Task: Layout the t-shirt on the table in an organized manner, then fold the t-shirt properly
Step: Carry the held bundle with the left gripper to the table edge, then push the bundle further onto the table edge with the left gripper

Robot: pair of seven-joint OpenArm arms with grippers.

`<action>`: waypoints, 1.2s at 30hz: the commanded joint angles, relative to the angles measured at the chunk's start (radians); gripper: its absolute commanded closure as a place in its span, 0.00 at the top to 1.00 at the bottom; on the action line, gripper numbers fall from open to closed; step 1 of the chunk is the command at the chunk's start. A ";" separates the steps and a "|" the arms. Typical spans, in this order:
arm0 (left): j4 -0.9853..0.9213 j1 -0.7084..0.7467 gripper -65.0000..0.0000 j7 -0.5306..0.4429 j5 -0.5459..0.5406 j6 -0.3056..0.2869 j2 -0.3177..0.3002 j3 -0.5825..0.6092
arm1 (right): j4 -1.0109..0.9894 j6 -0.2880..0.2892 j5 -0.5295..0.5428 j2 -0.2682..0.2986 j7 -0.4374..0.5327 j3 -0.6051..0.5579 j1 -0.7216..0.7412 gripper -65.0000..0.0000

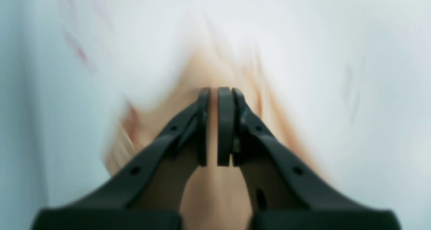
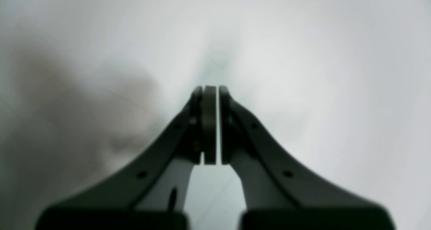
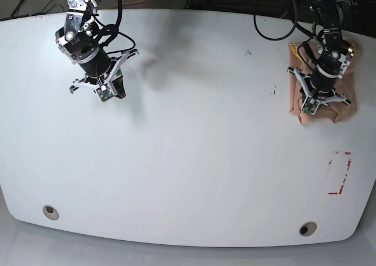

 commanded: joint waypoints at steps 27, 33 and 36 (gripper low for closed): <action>0.072 0.206 0.04 0.112 -0.010 -0.001 0.224 -0.022 | 0.022 -0.003 0.017 0.009 0.028 0.003 -0.014 0.02; 0.069 0.208 0.04 0.112 -0.010 -0.006 0.218 -0.090 | 0.022 -0.002 0.018 0.009 0.028 0.003 -0.019 0.02; 0.066 0.209 0.04 0.112 -0.011 -0.006 0.203 -0.113 | 0.022 -0.002 0.018 0.009 0.028 0.003 -0.019 0.02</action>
